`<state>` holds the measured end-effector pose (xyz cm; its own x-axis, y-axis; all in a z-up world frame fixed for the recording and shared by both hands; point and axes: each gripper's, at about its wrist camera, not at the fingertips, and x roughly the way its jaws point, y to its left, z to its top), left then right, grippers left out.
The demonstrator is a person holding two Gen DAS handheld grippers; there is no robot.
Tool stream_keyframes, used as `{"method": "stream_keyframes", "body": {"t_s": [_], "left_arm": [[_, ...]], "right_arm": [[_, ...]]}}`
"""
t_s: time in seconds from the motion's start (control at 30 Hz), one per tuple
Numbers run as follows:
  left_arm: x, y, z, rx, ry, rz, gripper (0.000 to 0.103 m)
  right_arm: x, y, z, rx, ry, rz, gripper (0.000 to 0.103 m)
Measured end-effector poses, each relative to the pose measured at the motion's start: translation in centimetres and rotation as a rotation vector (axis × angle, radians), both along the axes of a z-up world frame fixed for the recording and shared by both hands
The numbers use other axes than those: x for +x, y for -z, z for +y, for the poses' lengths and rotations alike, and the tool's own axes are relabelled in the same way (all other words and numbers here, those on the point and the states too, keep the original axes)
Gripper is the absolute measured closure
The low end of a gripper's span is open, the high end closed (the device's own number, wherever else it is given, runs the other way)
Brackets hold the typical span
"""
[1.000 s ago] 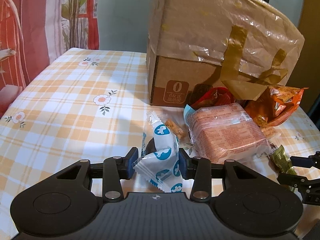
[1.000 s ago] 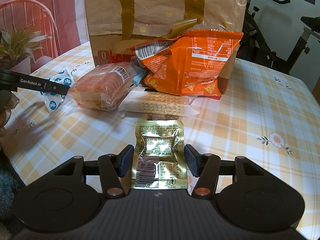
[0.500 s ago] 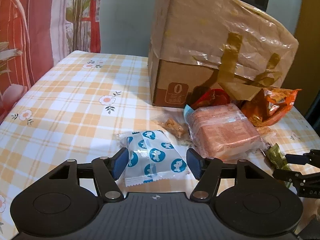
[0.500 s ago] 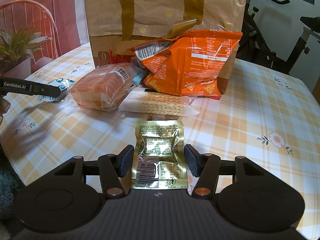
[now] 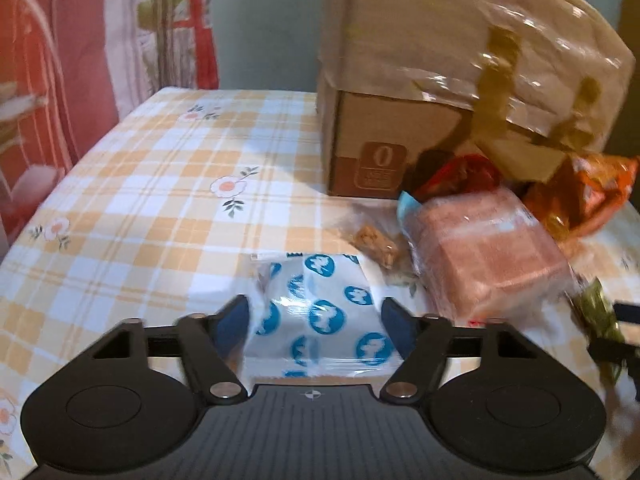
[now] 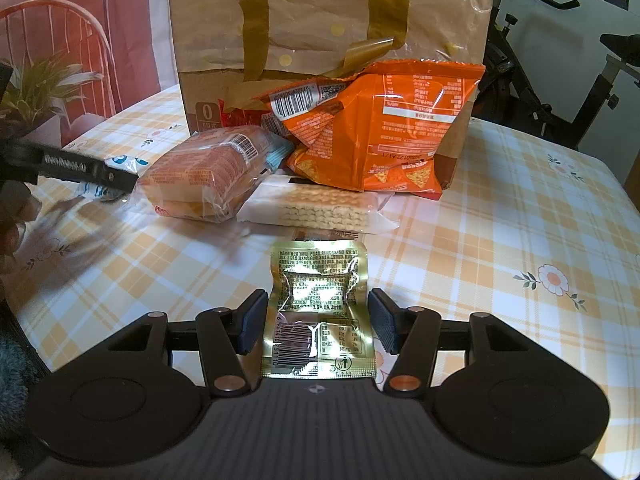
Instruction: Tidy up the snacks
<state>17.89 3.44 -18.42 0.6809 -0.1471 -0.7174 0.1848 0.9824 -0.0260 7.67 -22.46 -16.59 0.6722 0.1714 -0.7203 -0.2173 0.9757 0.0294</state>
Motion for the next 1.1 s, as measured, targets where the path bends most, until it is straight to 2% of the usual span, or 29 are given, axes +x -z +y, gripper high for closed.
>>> {"method": "stream_keyframes", "body": {"t_s": [0.23,0.5,0.6,0.7,1.0,1.1], "left_arm": [[-1.4,-0.6,0.4,-0.031,0.008,-0.034,0.043],[-2.5,-1.6,0.2,-0.061,0.022,-0.087,0.046],[-2.9,-1.8,0.2,-0.067,0.028,-0.100,0.047],[-3.1,-2.0,0.0,-0.069,0.037,-0.106,0.049],[-3.4,-2.2,-0.2,-0.073,0.048,-0.119,0.051],[-3.5,-2.6,-0.2,-0.067,0.050,-0.128,0.083]], "right_arm": [[0.7,0.1,-0.1,0.004,0.004,0.005,0.043],[2.0,-0.1,-0.6,0.063,0.028,0.036,0.039],[1.8,0.1,-0.4,0.037,0.029,0.021,0.044],[1.6,-0.2,-0.8,0.075,0.041,0.021,0.052],[0.0,-1.6,-1.2,0.072,0.059,-0.042,0.053],[-0.2,-1.9,-1.4,0.072,0.067,-0.058,0.053]]}}
